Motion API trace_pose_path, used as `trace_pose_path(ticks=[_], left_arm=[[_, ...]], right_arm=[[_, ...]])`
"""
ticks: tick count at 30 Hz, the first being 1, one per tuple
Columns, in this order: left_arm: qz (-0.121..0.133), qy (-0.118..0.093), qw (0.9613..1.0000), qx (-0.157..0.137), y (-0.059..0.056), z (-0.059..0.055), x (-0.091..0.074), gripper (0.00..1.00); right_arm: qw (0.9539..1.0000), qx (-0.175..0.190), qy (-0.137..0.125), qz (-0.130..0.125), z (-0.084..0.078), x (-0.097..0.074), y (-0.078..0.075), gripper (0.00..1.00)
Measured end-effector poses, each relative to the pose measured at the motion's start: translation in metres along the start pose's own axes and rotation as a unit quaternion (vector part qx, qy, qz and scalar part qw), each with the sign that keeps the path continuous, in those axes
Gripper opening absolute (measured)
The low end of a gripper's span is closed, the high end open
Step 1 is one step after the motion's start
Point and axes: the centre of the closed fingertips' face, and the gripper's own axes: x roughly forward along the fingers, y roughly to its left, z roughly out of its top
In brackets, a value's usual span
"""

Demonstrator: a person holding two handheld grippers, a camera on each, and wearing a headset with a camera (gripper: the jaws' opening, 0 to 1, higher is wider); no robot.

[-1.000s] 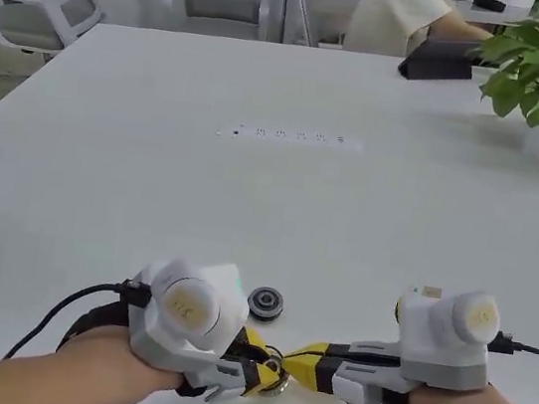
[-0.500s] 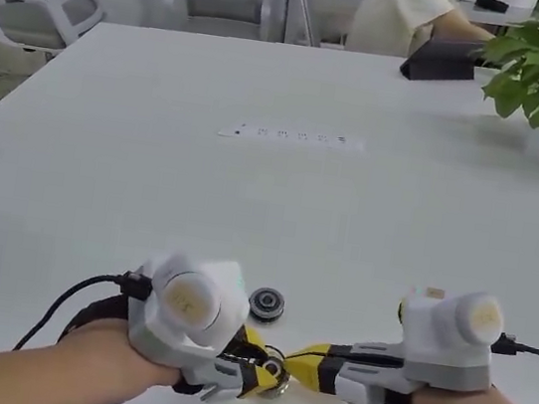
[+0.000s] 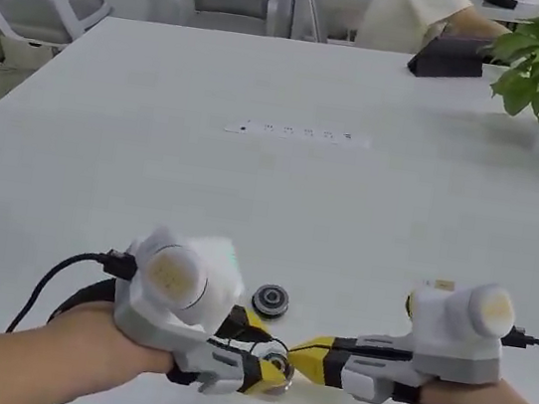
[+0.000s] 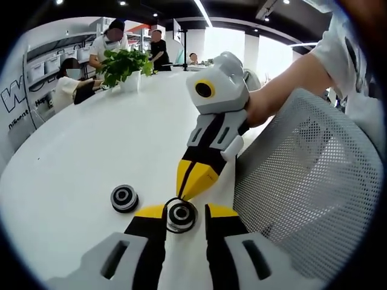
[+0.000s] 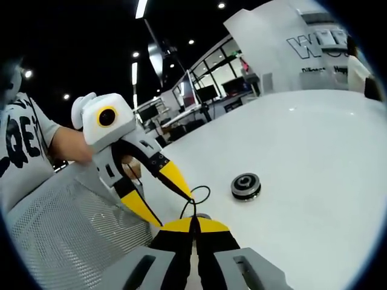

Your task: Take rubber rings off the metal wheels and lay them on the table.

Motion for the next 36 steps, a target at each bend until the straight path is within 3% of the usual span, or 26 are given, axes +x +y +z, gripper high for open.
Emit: trace_pose_path(ticks=[9,12,36], left_arm=[[0.018,-0.011,0.9998,0.004,0.006,0.002,-0.021,0.25],[0.026,-0.022,0.9994,-0.006,0.010,0.004,-0.031,0.26],[0.078,-0.043,0.9954,-0.033,0.034,-0.009,-0.085,0.39]], right_arm=[[0.9999,-0.006,-0.001,0.009,0.010,0.001,0.003,0.00],[0.9999,-0.011,0.000,0.010,0.014,0.002,0.004,0.00],[0.9986,-0.044,0.018,0.022,0.038,0.022,0.007,0.00]])
